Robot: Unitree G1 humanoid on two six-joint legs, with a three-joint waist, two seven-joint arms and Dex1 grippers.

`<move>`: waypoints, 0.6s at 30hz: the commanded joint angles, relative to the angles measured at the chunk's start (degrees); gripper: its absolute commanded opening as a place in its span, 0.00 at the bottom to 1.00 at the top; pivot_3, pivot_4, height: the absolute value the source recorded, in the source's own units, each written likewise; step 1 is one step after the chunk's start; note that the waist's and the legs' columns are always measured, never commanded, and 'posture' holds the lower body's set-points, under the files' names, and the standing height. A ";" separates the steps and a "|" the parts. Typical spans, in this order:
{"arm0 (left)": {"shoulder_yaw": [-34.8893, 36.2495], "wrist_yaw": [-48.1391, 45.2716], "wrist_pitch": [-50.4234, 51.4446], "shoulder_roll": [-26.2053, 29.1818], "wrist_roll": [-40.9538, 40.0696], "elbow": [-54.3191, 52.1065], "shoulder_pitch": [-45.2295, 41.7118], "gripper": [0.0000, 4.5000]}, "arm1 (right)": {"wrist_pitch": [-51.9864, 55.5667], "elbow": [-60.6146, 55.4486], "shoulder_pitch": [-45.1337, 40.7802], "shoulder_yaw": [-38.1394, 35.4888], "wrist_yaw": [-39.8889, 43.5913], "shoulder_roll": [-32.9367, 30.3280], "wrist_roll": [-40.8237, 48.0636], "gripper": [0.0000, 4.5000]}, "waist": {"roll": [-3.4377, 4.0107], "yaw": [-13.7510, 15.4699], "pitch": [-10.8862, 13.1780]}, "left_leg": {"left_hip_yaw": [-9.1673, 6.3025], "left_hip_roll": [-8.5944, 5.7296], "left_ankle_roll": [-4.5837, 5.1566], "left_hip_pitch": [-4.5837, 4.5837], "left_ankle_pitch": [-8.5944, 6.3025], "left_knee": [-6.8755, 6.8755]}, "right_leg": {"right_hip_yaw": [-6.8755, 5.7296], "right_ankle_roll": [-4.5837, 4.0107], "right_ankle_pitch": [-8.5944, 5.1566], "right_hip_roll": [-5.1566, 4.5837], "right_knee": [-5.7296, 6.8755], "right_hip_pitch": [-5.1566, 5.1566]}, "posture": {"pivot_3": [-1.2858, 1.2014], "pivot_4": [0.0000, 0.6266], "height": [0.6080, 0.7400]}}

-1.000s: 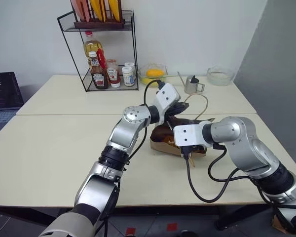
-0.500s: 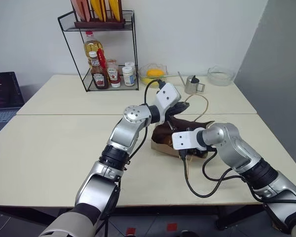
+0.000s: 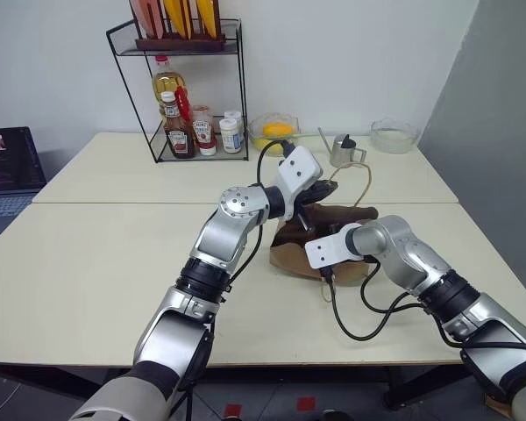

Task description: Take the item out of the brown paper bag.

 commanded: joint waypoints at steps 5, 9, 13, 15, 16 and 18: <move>-0.08 0.51 0.01 0.19 -0.05 -4.23 -0.03 0.00 | -0.78 2.54 1.39 -0.68 -0.13 0.75 -0.54 0.64 | 0.00 -0.02 0.00 | 0.00 0.00 0.00 0.01 0.00 0.00 | 0.00 0.00 0.00 0.00 0.00 0.01 | 0.52 0.24 1.00; -0.07 0.47 0.03 0.19 -0.02 -4.13 -0.05 0.00 | -1.12 2.13 0.98 -1.58 0.07 0.76 -0.26 0.54 | 0.00 -0.07 0.00 | 0.00 0.01 0.00 0.03 0.00 0.00 | 0.01 0.00 0.00 0.01 0.02 0.02 | 0.52 0.24 1.00; -0.01 0.49 -0.07 0.03 0.00 -3.61 -0.47 0.00 | -1.51 1.43 0.99 -2.65 0.07 0.24 0.20 0.54 | 0.00 -0.07 0.00 | 0.00 0.00 0.00 0.02 0.00 0.00 | 0.00 0.00 0.00 0.00 0.02 0.02 | 0.52 0.24 1.00; -0.04 0.46 -0.13 0.03 0.03 -3.50 -0.47 0.00 | -1.57 0.74 1.12 -3.53 -0.50 0.22 0.75 0.54 | 0.00 -0.06 0.00 | 0.00 0.00 0.00 0.02 0.00 0.00 | 0.00 0.00 0.00 0.01 0.02 0.02 | 0.52 0.24 1.00; -0.04 0.43 -0.15 0.05 0.05 -3.45 -0.44 0.00 | -1.58 0.22 1.19 -4.08 -0.66 0.23 1.15 0.54 | 0.00 -0.06 0.00 | 0.00 0.00 0.00 0.02 0.00 0.00 | 0.00 0.00 0.00 0.01 0.01 0.02 | 0.52 0.24 1.00; -0.03 0.25 -0.24 0.30 0.12 -3.27 -0.31 0.00 | -1.35 -1.97 1.72 -5.78 -0.36 0.33 2.99 0.54 | 0.00 -0.06 0.00 | 0.00 0.00 0.00 0.02 0.00 0.00 | 0.01 0.00 0.00 0.00 0.01 0.01 | 0.52 0.24 1.00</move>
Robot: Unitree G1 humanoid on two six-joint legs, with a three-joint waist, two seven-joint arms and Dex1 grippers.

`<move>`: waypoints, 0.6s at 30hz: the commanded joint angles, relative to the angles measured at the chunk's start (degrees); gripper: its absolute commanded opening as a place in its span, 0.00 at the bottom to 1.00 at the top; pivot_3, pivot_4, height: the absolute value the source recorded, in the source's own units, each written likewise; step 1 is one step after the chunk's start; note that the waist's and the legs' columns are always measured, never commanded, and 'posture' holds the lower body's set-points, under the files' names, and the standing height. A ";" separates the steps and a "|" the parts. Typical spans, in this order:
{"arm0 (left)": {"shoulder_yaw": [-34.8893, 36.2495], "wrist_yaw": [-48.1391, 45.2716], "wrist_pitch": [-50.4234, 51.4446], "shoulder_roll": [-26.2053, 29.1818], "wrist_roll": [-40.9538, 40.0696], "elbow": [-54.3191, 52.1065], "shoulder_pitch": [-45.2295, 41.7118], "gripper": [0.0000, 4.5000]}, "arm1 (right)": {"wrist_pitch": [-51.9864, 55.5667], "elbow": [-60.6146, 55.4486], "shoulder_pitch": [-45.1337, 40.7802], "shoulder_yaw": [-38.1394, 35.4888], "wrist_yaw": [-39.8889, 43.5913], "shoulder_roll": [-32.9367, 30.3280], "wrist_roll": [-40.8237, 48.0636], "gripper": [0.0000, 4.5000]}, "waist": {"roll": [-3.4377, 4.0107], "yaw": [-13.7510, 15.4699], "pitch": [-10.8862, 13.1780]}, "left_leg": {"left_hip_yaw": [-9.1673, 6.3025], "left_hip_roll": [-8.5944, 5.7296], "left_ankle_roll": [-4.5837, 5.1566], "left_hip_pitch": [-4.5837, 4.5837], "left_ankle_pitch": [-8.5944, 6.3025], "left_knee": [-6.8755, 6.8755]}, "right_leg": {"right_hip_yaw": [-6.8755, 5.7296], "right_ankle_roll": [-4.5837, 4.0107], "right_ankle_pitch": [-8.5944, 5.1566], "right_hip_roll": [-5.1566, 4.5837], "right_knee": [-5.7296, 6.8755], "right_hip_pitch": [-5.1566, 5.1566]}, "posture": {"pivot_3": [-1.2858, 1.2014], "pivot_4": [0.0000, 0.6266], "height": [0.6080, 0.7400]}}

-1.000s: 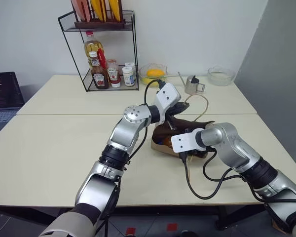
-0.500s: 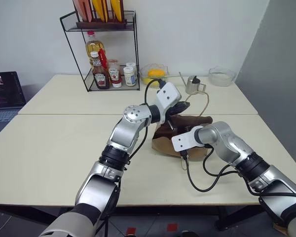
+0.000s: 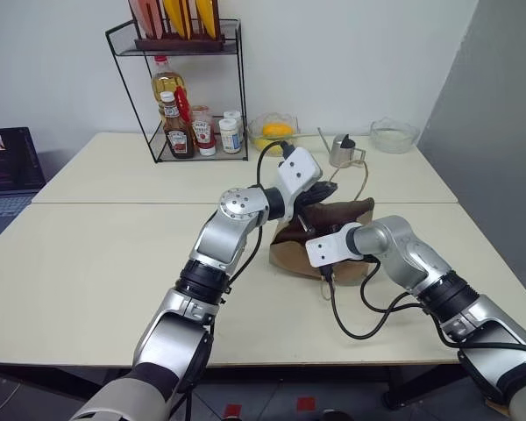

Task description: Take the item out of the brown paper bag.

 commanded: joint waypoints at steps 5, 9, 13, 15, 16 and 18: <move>-0.09 0.25 -3.70 2.48 1.81 0.59 -0.63 0.00 | 3.66 -13.40 4.81 -10.35 2.98 -0.31 11.26 0.54 | 0.00 -0.03 0.00 | 0.00 0.01 0.00 -0.04 0.00 -0.04 | 0.00 0.00 0.00 0.01 -0.02 -0.05 | 0.52 0.24 1.00; 0.38 0.20 -3.85 2.97 1.51 0.89 -0.63 0.00 | 7.56 -20.58 7.81 -15.17 4.18 -1.69 16.28 0.54 | 0.01 -0.03 0.01 | -0.02 0.02 0.00 -0.07 0.00 -0.05 | -0.02 0.00 0.00 0.02 -0.02 -0.06 | 0.52 0.24 1.00; 0.57 0.37 -3.94 3.36 1.70 1.32 -0.40 0.00 | 11.43 -26.36 10.48 -20.15 3.85 -2.58 21.90 0.54 | 0.01 -0.01 0.01 | -0.02 0.01 0.00 -0.10 0.00 -0.03 | -0.02 0.00 0.00 0.01 -0.03 -0.06 | 0.52 0.24 1.00; 0.71 0.48 -4.13 3.63 1.81 1.95 -0.39 0.00 | 17.55 -30.04 11.38 -24.24 3.22 -1.03 26.90 0.54 | 0.01 -0.01 0.01 | -0.02 0.01 0.01 -0.10 0.00 -0.04 | -0.02 0.00 0.00 0.01 -0.04 -0.06 | 0.52 0.24 1.00; 0.70 0.52 -4.34 3.77 1.89 2.31 -0.37 0.00 | 20.35 -31.41 11.62 -25.95 2.81 -0.43 28.87 0.54 | 0.01 0.00 0.01 | -0.02 0.01 0.01 -0.10 0.00 -0.03 | -0.01 0.00 0.00 0.01 -0.03 -0.06 | 0.52 0.24 1.00; 0.68 0.60 -4.74 3.97 2.01 2.99 -0.29 0.00 | 24.62 -34.46 12.62 -29.20 3.26 0.16 33.71 0.54 | 0.01 0.01 0.02 | -0.02 0.01 0.01 -0.10 0.00 -0.03 | -0.01 0.00 0.00 0.01 -0.03 -0.06 | 0.52 0.24 1.00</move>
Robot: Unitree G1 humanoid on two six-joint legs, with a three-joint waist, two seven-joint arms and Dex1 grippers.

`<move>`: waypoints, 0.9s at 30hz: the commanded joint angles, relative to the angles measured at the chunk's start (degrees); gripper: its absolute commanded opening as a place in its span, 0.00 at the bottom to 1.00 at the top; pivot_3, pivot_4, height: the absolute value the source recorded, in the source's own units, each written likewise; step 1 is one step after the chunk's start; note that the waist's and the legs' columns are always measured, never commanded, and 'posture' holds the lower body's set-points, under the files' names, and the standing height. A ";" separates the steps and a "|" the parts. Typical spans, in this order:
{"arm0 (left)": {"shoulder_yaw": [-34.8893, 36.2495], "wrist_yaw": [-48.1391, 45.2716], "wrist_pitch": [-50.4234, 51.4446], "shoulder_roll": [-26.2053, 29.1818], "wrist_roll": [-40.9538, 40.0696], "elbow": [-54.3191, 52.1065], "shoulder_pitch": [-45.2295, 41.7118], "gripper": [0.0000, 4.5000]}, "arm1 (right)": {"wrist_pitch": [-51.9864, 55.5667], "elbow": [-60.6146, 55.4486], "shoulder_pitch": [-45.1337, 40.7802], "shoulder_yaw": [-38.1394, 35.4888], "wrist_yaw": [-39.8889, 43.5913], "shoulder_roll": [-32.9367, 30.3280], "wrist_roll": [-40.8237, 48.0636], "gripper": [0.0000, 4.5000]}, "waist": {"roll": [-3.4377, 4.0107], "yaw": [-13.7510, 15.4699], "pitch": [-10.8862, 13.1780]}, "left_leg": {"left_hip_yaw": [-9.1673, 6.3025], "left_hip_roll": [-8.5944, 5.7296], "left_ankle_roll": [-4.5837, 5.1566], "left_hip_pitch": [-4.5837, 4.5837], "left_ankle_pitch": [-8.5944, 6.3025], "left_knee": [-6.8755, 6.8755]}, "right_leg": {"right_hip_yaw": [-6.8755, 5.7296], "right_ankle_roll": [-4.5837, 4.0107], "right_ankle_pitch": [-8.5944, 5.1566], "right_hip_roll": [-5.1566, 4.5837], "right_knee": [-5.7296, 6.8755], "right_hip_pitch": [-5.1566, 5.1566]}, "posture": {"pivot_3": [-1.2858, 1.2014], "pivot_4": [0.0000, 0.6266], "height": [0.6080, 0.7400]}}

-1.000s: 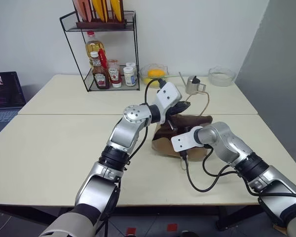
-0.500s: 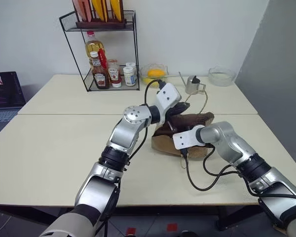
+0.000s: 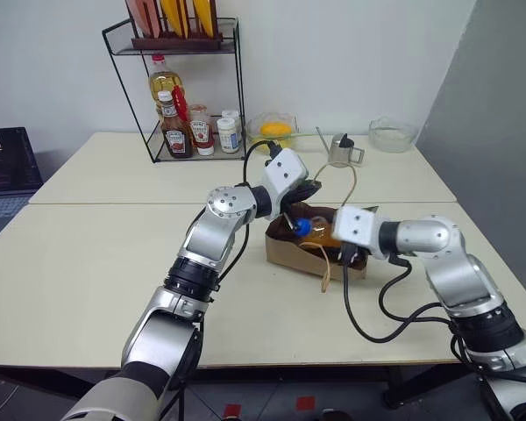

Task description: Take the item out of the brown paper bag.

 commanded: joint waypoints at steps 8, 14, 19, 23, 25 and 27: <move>0.28 0.66 -2.21 0.11 0.44 2.10 -0.56 0.00 | 21.42 -14.30 -2.20 -17.33 -6.88 4.60 23.37 0.54 | 0.00 0.01 0.00 | -0.01 0.00 0.01 -0.01 0.00 0.01 | -0.01 0.00 0.00 0.01 0.01 -0.01 | 0.52 0.24 1.00; 0.14 1.81 -3.37 0.35 1.57 4.18 -1.07 0.00 | 33.03 -16.82 -5.83 -27.28 -18.21 10.44 34.02 0.54 | 0.01 -0.01 0.00 | -0.01 0.00 0.01 -0.03 0.00 0.00 | -0.01 0.00 0.00 0.01 0.02 -0.02 | 0.52 0.24 1.00; 2.78 6.12 -1.57 0.94 1.45 7.68 -2.97 0.00 | 34.89 -15.24 -10.93 -36.88 -35.24 16.38 34.68 0.54 | 0.02 0.02 0.01 | -0.02 0.02 0.01 -0.07 0.00 -0.01 | -0.02 0.00 0.00 0.02 0.08 -0.10 | 0.52 0.24 1.00; 6.00 11.68 0.79 1.81 1.39 10.26 -4.41 0.00 | 30.08 -14.31 -7.49 -36.16 -43.17 15.02 29.53 0.54 | 0.02 0.13 0.01 | -0.02 -0.01 0.02 -0.13 -0.01 -0.01 | -0.02 0.00 0.00 -0.01 0.00 -0.10 | 0.52 0.24 1.00; 6.53 13.94 0.19 2.36 2.32 11.58 -4.69 0.00 | 27.16 -12.87 -4.90 -34.14 -45.11 13.11 26.36 0.54 | 0.02 0.09 0.01 | 0.01 -0.01 0.02 -0.16 -0.01 -0.02 | 0.00 0.00 0.00 -0.01 0.02 -0.14 | 0.52 0.24 1.00; 7.15 16.09 -0.68 2.72 2.80 12.61 -5.09 0.00 | 22.11 -10.59 -0.83 -29.58 -45.09 8.58 20.93 0.54 | 0.02 0.11 0.01 | 0.02 -0.03 0.02 -0.17 -0.01 -0.02 | 0.02 0.00 0.00 -0.03 0.04 -0.18 | 0.52 0.24 1.00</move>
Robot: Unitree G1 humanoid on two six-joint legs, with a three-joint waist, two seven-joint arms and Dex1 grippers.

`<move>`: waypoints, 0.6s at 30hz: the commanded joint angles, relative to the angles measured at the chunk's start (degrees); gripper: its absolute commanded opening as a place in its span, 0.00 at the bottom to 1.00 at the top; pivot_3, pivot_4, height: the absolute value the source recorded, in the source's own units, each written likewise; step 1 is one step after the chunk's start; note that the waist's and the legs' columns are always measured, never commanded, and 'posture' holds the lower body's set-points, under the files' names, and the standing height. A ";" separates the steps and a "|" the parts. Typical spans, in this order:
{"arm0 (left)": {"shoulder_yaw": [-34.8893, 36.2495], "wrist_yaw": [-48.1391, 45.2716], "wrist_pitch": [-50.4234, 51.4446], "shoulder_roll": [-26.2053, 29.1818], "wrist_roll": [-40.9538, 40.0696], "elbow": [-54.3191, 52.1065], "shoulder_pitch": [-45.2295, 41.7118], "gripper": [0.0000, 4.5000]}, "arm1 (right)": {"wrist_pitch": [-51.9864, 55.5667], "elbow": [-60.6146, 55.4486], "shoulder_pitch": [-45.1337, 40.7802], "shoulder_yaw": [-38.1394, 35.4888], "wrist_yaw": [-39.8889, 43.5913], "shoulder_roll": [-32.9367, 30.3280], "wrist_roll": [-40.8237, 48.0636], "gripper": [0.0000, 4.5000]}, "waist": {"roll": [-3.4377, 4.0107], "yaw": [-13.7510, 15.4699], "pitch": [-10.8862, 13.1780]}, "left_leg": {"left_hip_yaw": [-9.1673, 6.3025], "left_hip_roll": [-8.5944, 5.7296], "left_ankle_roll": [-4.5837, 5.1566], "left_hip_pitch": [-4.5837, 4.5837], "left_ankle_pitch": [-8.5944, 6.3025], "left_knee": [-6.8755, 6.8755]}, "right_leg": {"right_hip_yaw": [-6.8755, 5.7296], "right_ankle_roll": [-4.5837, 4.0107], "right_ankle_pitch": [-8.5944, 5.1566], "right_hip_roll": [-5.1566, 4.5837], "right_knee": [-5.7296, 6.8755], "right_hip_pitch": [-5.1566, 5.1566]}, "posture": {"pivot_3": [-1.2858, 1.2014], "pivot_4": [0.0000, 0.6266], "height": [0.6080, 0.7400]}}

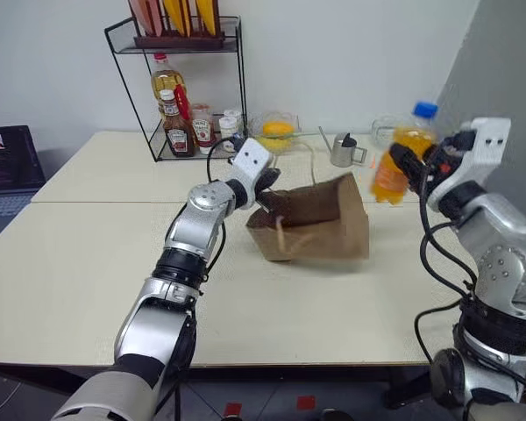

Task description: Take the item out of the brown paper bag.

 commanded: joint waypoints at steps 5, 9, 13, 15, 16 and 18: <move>2.25 4.86 -1.62 1.22 1.04 -0.26 -1.27 0.00 | -38.22 14.33 16.38 24.22 4.03 -24.36 -27.35 0.54 | -0.01 -0.16 0.00 | 0.06 -0.13 0.00 -0.03 0.00 -0.03 | 0.04 0.06 -0.03 -0.11 -0.13 -0.01 | 0.52 0.24 1.00; 2.48 5.56 -1.06 1.85 1.37 -1.95 0.34 0.00 | -50.23 23.29 17.14 32.32 4.32 -29.40 -37.35 0.54 | 0.04 -1.33 0.03 | 0.15 -0.07 -0.01 0.06 0.00 -0.04 | 0.14 0.06 -0.02 -0.06 -0.05 -0.02 | 0.52 0.24 1.00; 2.48 5.73 0.00 1.85 1.29 -4.30 1.81 0.00 | -60.84 31.65 15.10 41.04 4.06 -34.27 -48.86 0.54 | 0.06 -1.51 0.04 | 0.15 -0.07 -0.02 0.07 0.01 -0.05 | 0.13 0.06 -0.02 -0.06 -0.03 -0.04 | 0.52 0.24 1.00; 2.46 5.77 0.53 1.83 1.23 -5.23 2.28 0.00 | -63.71 34.19 14.62 42.02 5.13 -34.11 -49.25 0.54 | 0.05 -1.43 0.05 | 0.15 -0.06 -0.02 0.06 0.01 -0.03 | 0.13 0.05 -0.02 -0.06 -0.04 -0.03 | 0.52 0.24 1.00; 2.47 5.78 0.76 1.86 1.20 -5.60 2.47 0.00 | -64.62 34.97 14.72 42.07 6.14 -33.82 -48.81 0.54 | 0.05 -1.39 0.05 | 0.14 -0.06 -0.02 0.06 0.01 -0.03 | 0.12 0.05 -0.02 -0.06 -0.04 -0.03 | 0.52 0.24 1.00; 2.49 5.80 1.17 1.96 1.11 -6.22 2.75 0.00 | -65.70 35.68 15.29 41.78 8.27 -33.52 -47.84 0.62 | 0.00 -1.36 0.04 | 0.14 -0.06 -0.03 0.07 0.01 -0.02 | 0.12 0.05 -0.02 -0.06 -0.06 0.01 | 0.52 0.24 1.00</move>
